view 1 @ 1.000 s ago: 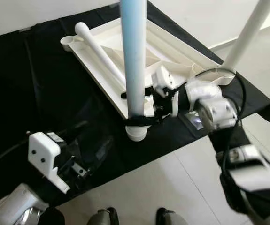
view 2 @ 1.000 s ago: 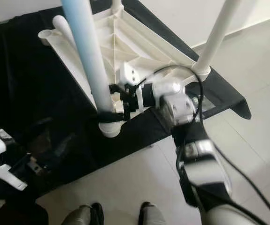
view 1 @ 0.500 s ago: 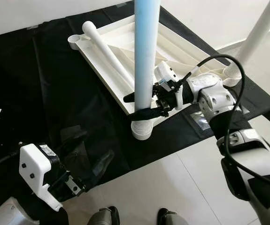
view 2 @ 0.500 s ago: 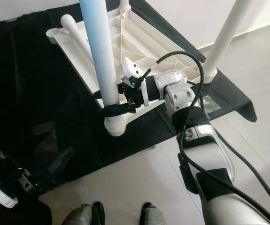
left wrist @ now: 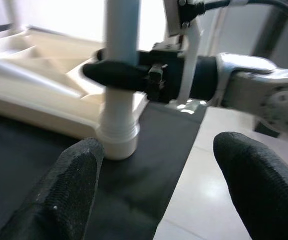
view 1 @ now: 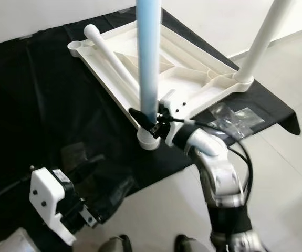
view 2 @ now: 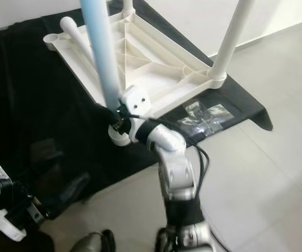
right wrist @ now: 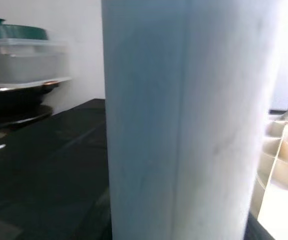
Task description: Building children table
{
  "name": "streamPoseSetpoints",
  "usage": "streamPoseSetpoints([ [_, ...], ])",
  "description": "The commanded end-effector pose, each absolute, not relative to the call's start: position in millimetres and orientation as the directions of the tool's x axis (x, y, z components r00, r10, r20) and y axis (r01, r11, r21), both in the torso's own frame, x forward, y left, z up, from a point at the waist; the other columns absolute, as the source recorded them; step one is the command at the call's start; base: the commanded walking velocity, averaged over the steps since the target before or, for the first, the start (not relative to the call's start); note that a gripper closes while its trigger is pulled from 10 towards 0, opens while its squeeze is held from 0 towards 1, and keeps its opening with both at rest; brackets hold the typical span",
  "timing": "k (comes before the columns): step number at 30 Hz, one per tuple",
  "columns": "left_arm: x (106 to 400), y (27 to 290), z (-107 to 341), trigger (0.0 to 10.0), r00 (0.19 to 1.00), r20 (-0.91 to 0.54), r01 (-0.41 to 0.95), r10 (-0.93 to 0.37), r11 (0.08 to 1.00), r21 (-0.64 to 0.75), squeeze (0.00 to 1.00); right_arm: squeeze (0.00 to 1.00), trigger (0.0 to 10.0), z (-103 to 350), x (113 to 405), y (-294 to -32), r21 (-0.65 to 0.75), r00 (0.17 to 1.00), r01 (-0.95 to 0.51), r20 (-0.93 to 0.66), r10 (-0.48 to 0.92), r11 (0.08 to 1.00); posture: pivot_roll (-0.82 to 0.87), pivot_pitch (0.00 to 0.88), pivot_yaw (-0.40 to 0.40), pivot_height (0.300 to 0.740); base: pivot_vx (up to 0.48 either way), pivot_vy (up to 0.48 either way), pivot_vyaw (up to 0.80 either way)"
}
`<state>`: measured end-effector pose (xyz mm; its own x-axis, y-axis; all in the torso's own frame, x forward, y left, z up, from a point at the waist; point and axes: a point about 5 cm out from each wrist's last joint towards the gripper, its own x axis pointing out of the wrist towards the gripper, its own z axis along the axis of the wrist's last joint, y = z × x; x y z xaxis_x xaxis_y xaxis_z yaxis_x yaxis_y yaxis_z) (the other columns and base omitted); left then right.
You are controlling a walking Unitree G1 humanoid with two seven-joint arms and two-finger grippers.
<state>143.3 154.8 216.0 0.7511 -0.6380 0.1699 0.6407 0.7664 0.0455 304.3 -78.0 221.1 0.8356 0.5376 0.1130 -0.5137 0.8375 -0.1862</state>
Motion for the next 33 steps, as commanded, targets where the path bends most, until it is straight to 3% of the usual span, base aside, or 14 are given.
streamPoseSetpoints([
  [1,143,153,211,10.0,0.745,0.153,0.654,-0.649,0.756,0.024,0.0,0.0,0.0,188,308,-92,-0.14,0.903,-0.43,-0.048,0.427,0.892,0.08,0.302,0.05,0.74,0.0,0.0,0.0],
  [5,144,151,207,10.0,0.737,0.147,0.666,-0.66,0.746,0.014,0.0,0.0,0.0,194,314,-83,-0.12,0.91,-0.413,-0.01,0.414,0.903,0.08,0.291,0.05,0.74,0.0,0.0,0.0],
  [7,145,151,206,10.0,0.739,0.147,0.663,-0.658,0.748,0.013,0.0,0.0,10.0,199,314,-78,-0.112,0.892,-0.45,-0.012,0.451,0.886,0.07,0.292,0.043,0.74,0.0,0.0,0.0],
  [11,146,152,203,10.0,0.746,0.142,0.656,-0.65,0.755,0.013,0.0,0.0,10.0,207,310,-71,-0.103,0.867,-0.496,-0.007,0.498,0.862,0.06,0.296,0.037,0.74,0.0,0.0,0.0],
  [12,146,153,202,10.0,0.753,0.14,0.648,-0.643,0.762,0.013,0.0,1.0,10.0,215,311,-70,-0.098,0.844,-0.532,0.022,0.536,0.841,0.05,0.295,0.03,0.74,0.0,0.0,0.0],
  [18,147,154,198,10.0,0.772,0.139,0.626,-0.62,0.78,0.006,0.0,1.0,10.0,241,310,-64,-0.085,0.669,-0.731,0.107,0.735,0.677,0.03,0.295,0.021,0.74,0.0,0.0,0.0],
  [19,148,154,195,10.0,0.781,0.134,0.615,-0.61,0.789,0.005,0.0,1.0,10.0,260,310,-67,-0.181,0.463,-0.858,0.13,0.877,0.48,0.03,0.292,0.021,0.74,0.0,0.0,0.0],
  [21,148,154,195,10.0,0.781,0.134,0.615,-0.61,0.789,0.005,0.0,1.0,10.0,260,310,-67,-0.181,0.463,-0.858,0.13,0.877,0.48,0.03,0.292,0.021,0.74,0.0,0.0,0.0],
  [22,149,154,194,10.0,0.784,0.132,0.611,-0.606,0.792,0.005,0.0,0.73,10.0,266,312,-70,-0.259,0.374,-0.884,0.106,0.921,0.389,0.04,0.291,0.024,0.74,0.0,0.0,0.0],
  [23,149,154,194,10.0,0.784,0.132,0.611,-0.606,0.792,0.005,0.0,0.73,10.0,266,312,-70,-0.259,0.374,-0.884,0.106,0.921,0.389,0.04,0.291,0.024,0.74,0.0,0.0,0.0],
  [24,149,154,193,10.0,0.787,0.132,0.608,-0.603,0.794,0.005,0.0,0.0,10.0,267,316,-73,-0.298,0.314,-0.899,0.075,0.946,0.322,0.04,0.29,0.022,0.74,0.0,0.0,0.0],
  [28,149,154,192,10.0,0.791,0.133,0.602,-0.597,0.798,0.0,0.0,0.0,10.0,270,326,-74,-0.307,0.278,-0.908,0.067,0.958,0.285,0.05,0.293,0.024,0.74,0.0,0.0,0.0],
  [31,151,150,186,10.0,0.803,0.128,0.588,-0.582,0.809,-0.01,0.0,0.0,10.0,271,338,-75,-0.284,0.09,-0.955,-0.015,0.996,0.082,0.06,0.299,0.031,0.74,0.0,0.0,0.0],
  [33,151,150,186,10.0,0.803,0.128,0.588,-0.582,0.809,-0.01,0.0,0.0,10.0,271,338,-75,-0.284,0.09,-0.955,-0.015,0.996,0.082,0.06,0.299,0.031,0.74,0.0,0.0,0.0],
])
